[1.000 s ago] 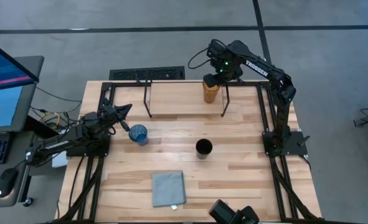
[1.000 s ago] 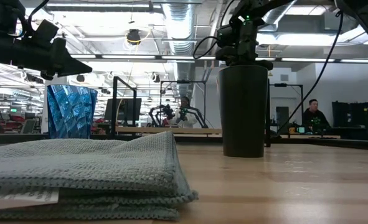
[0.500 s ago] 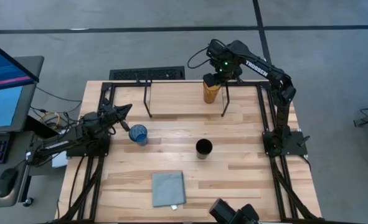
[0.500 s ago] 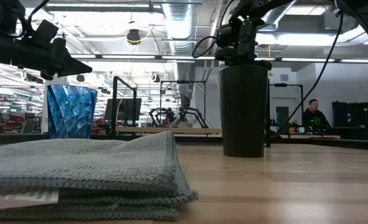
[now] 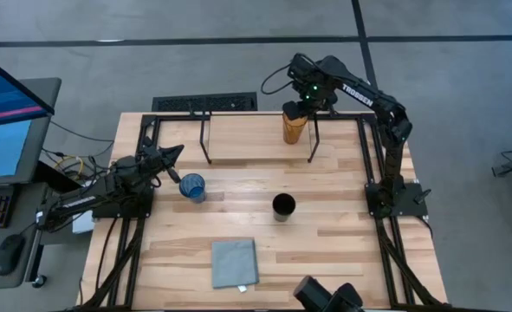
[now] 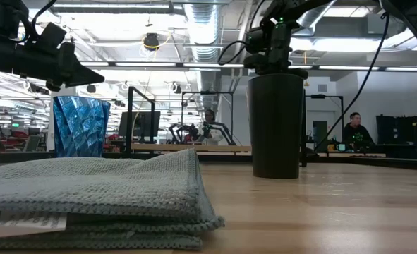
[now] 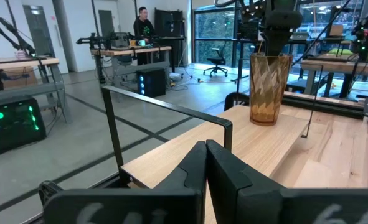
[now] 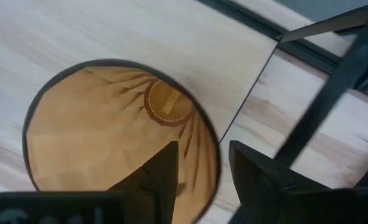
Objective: Stack small to large cups/mugs on shelf
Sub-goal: Put the brown glass on the shelf, then put the black cup on the shelf
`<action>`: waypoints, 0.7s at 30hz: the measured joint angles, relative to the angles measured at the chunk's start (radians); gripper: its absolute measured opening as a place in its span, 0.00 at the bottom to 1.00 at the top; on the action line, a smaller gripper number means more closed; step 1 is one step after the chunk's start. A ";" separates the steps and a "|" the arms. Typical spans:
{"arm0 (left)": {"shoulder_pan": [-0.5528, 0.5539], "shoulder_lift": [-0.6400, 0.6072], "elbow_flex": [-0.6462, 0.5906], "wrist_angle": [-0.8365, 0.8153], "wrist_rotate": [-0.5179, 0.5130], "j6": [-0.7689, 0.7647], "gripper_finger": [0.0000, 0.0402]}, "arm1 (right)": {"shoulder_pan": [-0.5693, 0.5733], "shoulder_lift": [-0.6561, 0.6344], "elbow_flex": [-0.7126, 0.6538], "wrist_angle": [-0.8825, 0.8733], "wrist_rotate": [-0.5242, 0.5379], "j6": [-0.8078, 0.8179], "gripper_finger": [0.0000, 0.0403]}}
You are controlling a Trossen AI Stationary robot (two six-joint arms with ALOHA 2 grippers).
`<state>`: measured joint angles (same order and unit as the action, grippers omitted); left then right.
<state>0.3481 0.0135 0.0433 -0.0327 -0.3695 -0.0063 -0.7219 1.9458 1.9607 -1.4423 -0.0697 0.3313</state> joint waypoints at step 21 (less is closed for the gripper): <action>0.000 0.000 0.000 0.000 0.001 -0.002 0.00 | 0.039 -0.107 0.361 -0.092 -0.017 -0.122 0.41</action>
<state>0.3481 0.0135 0.0433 -0.0328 -0.3681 -0.0082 -0.6829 1.8388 2.3214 -1.5345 -0.0865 0.2091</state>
